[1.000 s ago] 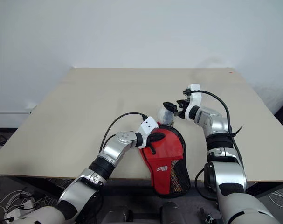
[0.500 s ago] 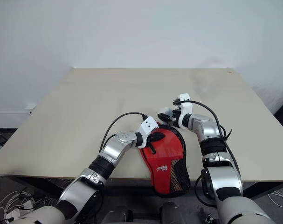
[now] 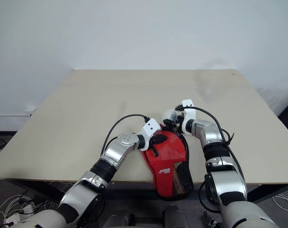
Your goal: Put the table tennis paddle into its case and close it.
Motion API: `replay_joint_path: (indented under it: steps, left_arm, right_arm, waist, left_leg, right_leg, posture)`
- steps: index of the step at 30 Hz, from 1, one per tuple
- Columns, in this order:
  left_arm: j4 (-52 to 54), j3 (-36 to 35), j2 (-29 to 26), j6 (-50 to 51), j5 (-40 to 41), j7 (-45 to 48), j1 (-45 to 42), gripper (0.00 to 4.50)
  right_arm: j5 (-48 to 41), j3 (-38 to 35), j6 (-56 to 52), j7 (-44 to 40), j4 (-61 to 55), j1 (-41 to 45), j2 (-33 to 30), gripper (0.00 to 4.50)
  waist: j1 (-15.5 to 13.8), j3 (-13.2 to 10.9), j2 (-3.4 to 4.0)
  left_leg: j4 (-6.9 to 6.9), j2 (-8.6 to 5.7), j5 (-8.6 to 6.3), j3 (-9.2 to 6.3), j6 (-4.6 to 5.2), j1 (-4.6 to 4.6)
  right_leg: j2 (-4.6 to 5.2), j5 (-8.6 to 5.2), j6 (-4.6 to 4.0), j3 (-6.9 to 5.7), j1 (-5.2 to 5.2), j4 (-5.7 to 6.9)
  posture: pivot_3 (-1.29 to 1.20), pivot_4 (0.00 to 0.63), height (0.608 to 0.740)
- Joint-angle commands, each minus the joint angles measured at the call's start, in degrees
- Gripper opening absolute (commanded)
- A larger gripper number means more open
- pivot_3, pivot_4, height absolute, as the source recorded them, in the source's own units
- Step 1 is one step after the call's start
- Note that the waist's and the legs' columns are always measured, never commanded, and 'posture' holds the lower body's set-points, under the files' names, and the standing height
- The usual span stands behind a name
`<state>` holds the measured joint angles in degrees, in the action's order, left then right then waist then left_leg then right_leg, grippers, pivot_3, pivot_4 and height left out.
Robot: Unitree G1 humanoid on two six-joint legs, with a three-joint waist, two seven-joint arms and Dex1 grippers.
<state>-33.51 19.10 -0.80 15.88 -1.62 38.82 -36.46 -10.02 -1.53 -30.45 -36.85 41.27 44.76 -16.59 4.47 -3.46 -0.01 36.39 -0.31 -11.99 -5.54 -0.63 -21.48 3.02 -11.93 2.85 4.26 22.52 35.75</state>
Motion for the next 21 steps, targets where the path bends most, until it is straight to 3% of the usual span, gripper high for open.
replay_joint_path:
  steps: [1,6,11,21]
  left_arm:
    - [-4.21,1.25,-0.38,1.60,-1.70,-0.19,1.92,0.00]
    - [-4.27,1.29,-0.33,1.49,-1.71,-0.23,2.04,0.00]
    - [-4.43,1.26,-0.27,1.41,-1.70,-0.25,2.06,0.00]
    - [-4.46,1.29,-0.16,1.40,-1.75,-0.25,2.07,0.00]
  right_arm:
    - [-0.39,-0.81,1.01,0.40,-1.64,0.74,-0.17,2.62]
    - [-0.65,-1.41,0.90,1.05,-2.22,0.82,-0.62,1.32]
    - [-0.83,-2.24,0.92,1.35,-2.82,0.64,-1.56,0.40]
    - [-0.33,-3.58,-0.05,3.73,-4.32,0.15,-3.90,0.19]
  waist:
    - [0.00,0.00,0.00]
    - [0.00,0.00,0.00]
    - [0.00,0.00,0.00]
    - [-0.02,0.00,0.00]
  left_leg:
    - [0.01,0.00,0.00,0.00,0.00,0.00]
    - [0.04,0.00,0.00,0.00,0.00,0.00]
    - [0.03,0.00,0.00,0.00,0.00,-0.01]
    - [0.04,0.00,0.00,0.00,0.00,-0.02]
  right_leg:
    - [0.00,0.00,0.00,0.00,0.00,0.00]
    - [0.00,0.00,0.00,0.00,-0.01,0.00]
    - [0.00,-0.01,-0.01,0.00,0.00,0.00]
    - [0.00,-0.01,-0.02,0.00,0.00,-0.01]
  posture:
    - [0.00,0.000,0.740]
    - [0.00,0.000,0.740]
    - [0.00,0.000,0.740]
    - [0.00,0.000,0.740]
